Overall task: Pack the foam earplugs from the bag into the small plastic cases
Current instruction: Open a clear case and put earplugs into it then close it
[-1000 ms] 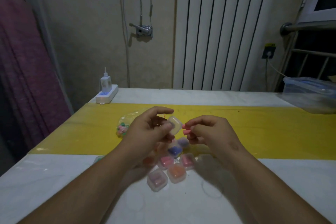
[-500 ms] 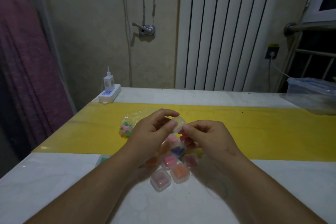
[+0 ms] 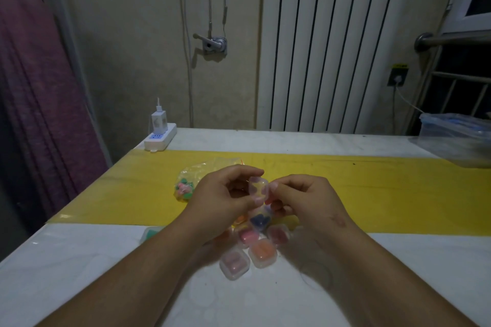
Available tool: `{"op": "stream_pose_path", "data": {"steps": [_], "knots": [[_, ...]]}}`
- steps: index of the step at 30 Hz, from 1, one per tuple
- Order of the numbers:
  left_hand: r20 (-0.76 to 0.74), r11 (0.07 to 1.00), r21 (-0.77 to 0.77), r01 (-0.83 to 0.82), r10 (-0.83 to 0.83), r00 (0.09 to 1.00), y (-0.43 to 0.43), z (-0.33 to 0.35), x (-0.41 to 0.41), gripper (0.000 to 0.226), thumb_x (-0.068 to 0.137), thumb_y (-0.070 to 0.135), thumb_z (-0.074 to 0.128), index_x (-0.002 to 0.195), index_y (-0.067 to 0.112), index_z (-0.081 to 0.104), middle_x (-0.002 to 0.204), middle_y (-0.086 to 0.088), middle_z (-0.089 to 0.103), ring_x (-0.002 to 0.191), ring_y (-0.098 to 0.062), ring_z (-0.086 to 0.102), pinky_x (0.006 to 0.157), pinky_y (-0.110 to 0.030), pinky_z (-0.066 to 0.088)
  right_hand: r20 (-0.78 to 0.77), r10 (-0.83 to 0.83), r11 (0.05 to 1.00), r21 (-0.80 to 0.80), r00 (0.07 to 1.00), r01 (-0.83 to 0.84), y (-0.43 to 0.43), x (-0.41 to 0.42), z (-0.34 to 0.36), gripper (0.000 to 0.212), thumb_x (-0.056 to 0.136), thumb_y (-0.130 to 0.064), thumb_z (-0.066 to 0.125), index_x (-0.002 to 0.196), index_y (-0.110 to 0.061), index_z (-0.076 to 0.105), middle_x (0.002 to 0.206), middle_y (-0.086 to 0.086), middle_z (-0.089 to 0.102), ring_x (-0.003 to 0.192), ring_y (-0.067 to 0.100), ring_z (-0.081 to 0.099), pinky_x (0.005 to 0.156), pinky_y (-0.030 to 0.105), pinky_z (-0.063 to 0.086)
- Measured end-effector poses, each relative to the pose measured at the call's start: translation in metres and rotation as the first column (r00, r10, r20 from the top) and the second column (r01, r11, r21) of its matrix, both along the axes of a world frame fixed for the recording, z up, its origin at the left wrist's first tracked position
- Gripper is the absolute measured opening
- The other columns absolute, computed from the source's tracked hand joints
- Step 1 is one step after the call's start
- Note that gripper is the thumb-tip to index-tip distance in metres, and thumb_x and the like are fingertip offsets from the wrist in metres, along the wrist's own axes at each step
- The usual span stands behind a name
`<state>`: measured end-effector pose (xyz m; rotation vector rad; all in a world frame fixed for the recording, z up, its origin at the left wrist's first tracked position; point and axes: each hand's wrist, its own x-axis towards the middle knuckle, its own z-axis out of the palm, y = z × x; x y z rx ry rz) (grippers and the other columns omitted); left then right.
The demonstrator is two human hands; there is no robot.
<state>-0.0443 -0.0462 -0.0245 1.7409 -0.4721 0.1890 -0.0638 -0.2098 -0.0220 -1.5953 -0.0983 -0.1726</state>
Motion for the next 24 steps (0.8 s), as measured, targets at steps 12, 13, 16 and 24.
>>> {"op": "stream_pose_path", "data": {"steps": [12,13,16,24], "knots": [[-0.011,0.999,0.037,-0.019,0.019,1.000,0.0003,-0.0039,0.0021,0.063,0.070,-0.011,0.077,0.112,0.035,0.064,0.100,-0.003,0.072,0.085,-0.011,0.069,0.081,-0.025,0.058,-0.066,0.013,0.993,0.114,0.998,-0.006,0.0002,0.0025,0.0028,0.039,0.101,-0.020,0.050,0.085,0.012,0.066,0.067,0.019,0.061,0.063,0.027,0.054,0.053,0.028,0.050],[-0.007,0.999,0.025,-0.024,0.025,1.000,0.0000,-0.0039,0.0024,0.062,0.071,-0.011,0.077,0.109,0.036,0.065,0.099,-0.006,0.072,0.082,-0.010,0.068,0.081,-0.026,0.058,-0.067,0.012,0.993,0.116,0.998,-0.004,0.0004,0.0027,0.0030,0.040,0.101,-0.020,0.050,0.085,0.013,0.066,0.068,0.019,0.061,0.063,0.027,0.054,0.053,0.028,0.050],[-0.003,0.999,-0.003,-0.044,0.044,0.999,-0.0004,-0.0030,0.0028,0.058,0.072,-0.008,0.078,0.106,0.037,0.064,0.100,-0.012,0.073,0.077,-0.005,0.063,0.079,-0.024,0.055,-0.070,0.010,0.993,0.114,0.998,-0.002,0.0011,0.0020,0.0044,0.040,0.101,-0.019,0.049,0.085,0.013,0.068,0.069,0.019,0.062,0.064,0.026,0.054,0.051,0.026,0.050],[0.002,0.999,-0.031,-0.016,0.016,1.000,0.0025,-0.0073,0.0086,0.052,0.073,0.000,0.080,0.114,0.030,0.067,0.092,-0.010,0.069,0.078,-0.012,0.061,0.078,-0.026,0.055,-0.067,-0.001,0.997,0.080,0.998,0.006,0.0017,0.0001,0.0044,0.034,0.098,-0.016,0.053,0.080,0.007,0.071,0.069,0.016,0.066,0.066,0.026,0.057,0.057,0.029,0.050]]}}
